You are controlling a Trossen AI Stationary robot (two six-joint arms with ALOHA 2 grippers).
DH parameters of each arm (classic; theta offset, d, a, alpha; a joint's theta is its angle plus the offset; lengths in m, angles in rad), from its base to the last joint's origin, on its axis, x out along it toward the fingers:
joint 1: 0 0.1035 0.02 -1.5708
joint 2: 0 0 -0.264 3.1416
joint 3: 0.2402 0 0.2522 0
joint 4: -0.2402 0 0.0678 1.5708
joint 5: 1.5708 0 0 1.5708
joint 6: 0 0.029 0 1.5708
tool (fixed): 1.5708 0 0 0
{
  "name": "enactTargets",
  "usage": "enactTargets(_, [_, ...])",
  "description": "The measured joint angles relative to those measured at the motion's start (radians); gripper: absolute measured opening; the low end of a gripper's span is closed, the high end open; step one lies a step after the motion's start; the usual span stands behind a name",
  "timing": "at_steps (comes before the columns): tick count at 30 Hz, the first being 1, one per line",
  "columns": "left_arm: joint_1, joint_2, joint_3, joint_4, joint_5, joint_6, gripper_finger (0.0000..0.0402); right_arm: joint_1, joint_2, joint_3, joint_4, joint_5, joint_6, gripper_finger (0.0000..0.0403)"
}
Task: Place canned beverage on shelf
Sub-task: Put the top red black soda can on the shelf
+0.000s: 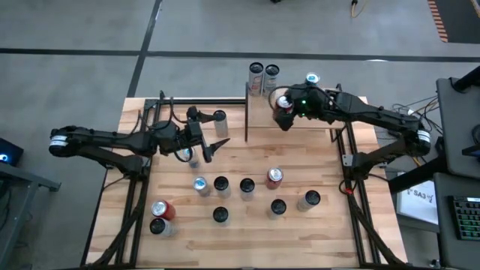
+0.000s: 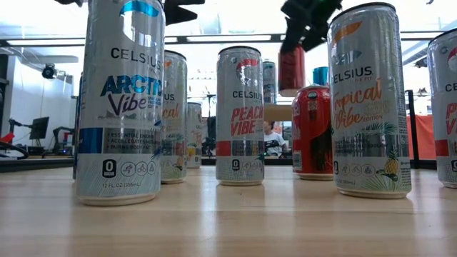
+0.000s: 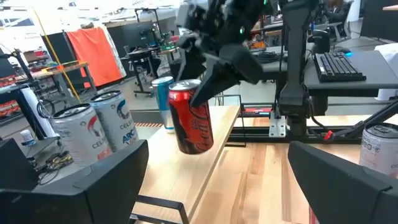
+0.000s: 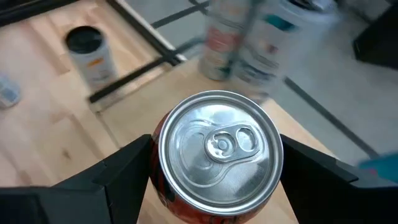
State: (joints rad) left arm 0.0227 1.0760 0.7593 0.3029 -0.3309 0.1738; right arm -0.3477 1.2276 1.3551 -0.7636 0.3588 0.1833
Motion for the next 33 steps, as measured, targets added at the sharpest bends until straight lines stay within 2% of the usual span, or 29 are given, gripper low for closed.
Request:
enactTargets(6, [0.000,-0.060,0.000,-0.079,-0.002,0.026,0.0370,-0.066,-0.092,-0.121,0.046,0.003,0.031,0.0292])
enactTargets(13, [0.000,-0.134,-0.006,-0.157,-0.003,0.090,0.0370,-0.091,-0.124,-0.165,0.044,0.001,0.060,0.0292])
enactTargets(19, [0.000,-0.190,-0.079,-0.087,-0.002,0.096,0.0370,-0.089,-0.113,-0.169,0.046,-0.003,0.062,0.0292])
enactTargets(26, [0.000,-0.270,-0.166,-0.065,0.036,0.012,0.0370,-0.089,-0.108,-0.184,0.092,-0.002,0.082,0.0292])
enactTargets(33, [0.000,-0.348,-0.233,-0.013,0.035,0.001,0.0370,-0.089,-0.107,-0.203,0.139,-0.003,0.090,0.0293])
